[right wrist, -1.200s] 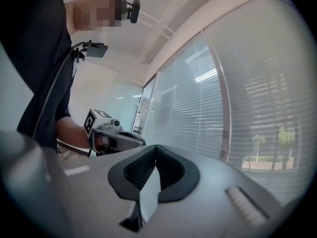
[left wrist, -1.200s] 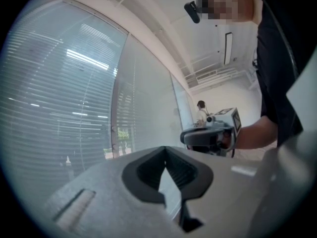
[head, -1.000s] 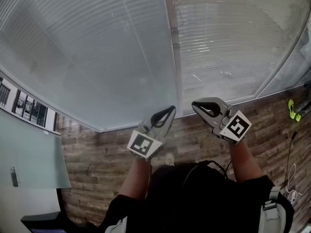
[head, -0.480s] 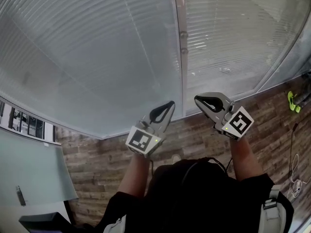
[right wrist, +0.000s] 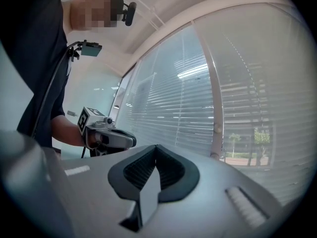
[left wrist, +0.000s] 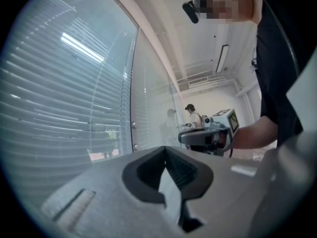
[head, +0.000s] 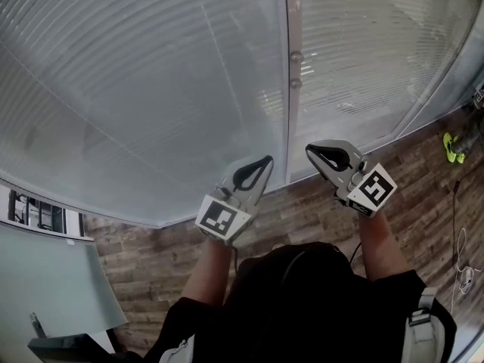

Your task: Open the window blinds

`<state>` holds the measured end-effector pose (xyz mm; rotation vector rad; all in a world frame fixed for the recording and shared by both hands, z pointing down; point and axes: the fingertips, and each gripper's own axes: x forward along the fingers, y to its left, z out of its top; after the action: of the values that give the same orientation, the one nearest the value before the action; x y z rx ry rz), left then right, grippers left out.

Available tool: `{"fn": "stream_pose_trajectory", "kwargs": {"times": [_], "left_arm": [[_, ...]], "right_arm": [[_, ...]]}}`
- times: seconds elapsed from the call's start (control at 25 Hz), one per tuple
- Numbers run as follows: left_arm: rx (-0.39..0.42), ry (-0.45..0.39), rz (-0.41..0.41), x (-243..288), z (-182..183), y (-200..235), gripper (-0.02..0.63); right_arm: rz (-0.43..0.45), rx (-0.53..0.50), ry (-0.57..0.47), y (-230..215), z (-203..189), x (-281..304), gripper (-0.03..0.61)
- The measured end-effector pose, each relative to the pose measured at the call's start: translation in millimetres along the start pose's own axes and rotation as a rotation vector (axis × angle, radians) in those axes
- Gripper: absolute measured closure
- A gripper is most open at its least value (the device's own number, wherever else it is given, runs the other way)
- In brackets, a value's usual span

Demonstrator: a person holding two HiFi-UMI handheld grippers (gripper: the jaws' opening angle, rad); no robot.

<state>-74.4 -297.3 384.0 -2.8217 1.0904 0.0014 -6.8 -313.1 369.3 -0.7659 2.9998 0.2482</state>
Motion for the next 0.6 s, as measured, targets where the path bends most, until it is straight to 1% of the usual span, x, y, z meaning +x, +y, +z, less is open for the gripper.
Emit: {"fn": "stream_pose_trajectory", "kwargs": {"times": [0.12,0.24,0.4,0.52,0.6], "left_arm": [[0.006,-0.017,-0.008,-3,-4,9,0.61],[-0.015,-0.011,-0.011,-5,-8,16,0.609],[-0.012,-0.032,-0.011,-4,-11,25,0.609],[-0.018,-0.008,-0.025,-2,-9,25,0.609],[-0.026,0.006,-0.034,-1,-7,23,0.609]], "right_arm": [[-0.01,-0.003,0.002,-1,-1,9,0.572],[-0.013,0.001,0.028,0,-6,15,0.572],[-0.043,0.007,0.038,-8,-7,18,0.572],[-0.053,0.003,0.059,-12,-13,18,0.572],[-0.069,-0.004,0.041,-18,-10,20,0.572]]}}
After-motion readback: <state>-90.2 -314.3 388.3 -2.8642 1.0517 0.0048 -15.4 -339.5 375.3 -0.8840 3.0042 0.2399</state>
